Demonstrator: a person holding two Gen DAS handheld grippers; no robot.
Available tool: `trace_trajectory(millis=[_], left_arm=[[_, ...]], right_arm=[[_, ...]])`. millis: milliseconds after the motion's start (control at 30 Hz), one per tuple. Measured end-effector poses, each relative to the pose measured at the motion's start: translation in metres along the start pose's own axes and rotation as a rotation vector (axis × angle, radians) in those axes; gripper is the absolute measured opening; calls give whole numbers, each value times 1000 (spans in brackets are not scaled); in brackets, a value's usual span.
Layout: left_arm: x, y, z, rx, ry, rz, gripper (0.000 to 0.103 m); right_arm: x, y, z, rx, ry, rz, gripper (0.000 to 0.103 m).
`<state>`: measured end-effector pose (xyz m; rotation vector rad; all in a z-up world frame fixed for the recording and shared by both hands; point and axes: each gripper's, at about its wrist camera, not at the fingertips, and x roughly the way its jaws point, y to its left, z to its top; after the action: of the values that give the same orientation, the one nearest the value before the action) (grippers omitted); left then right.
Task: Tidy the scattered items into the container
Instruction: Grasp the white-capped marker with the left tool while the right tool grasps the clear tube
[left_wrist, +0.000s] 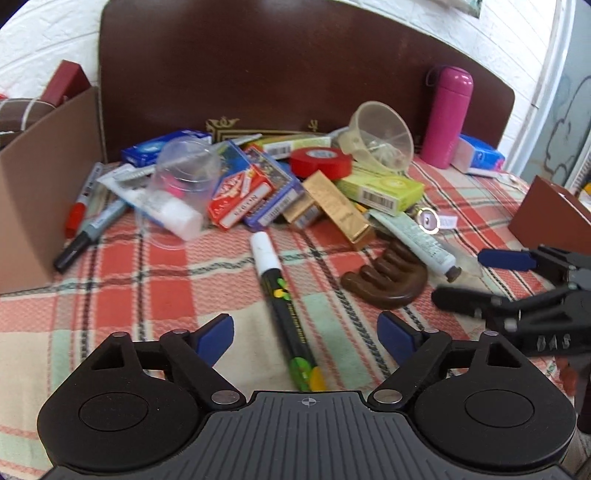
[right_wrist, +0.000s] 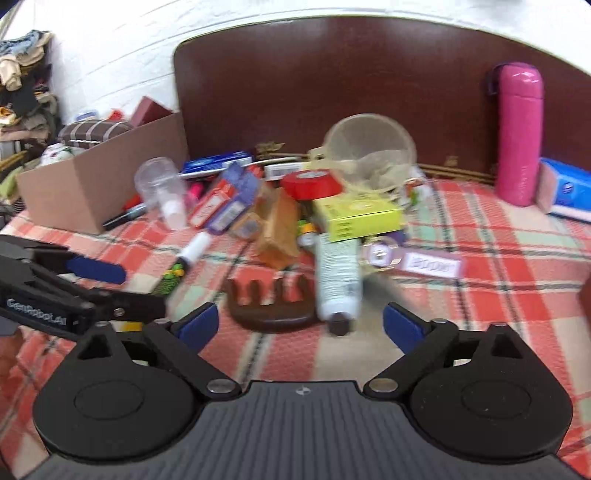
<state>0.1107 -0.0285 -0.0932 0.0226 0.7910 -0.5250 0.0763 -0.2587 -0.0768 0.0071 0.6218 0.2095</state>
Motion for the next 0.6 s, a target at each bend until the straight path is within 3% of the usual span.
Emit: trace_trajectory(millis=[267, 433, 500, 600], left_arm=[[13, -2, 0, -1, 42, -13, 77], [21, -5, 2, 17, 48, 5, 71], [23, -5, 3, 26, 47, 15, 64], [25, -2, 4, 31, 42, 44, 38]], right_arm=[[9, -41, 7, -15, 53, -99, 58], [19, -44, 4, -52, 83, -75, 55], [27, -43, 6, -71, 88, -62, 55], [42, -42, 10, -78, 101, -35, 55]])
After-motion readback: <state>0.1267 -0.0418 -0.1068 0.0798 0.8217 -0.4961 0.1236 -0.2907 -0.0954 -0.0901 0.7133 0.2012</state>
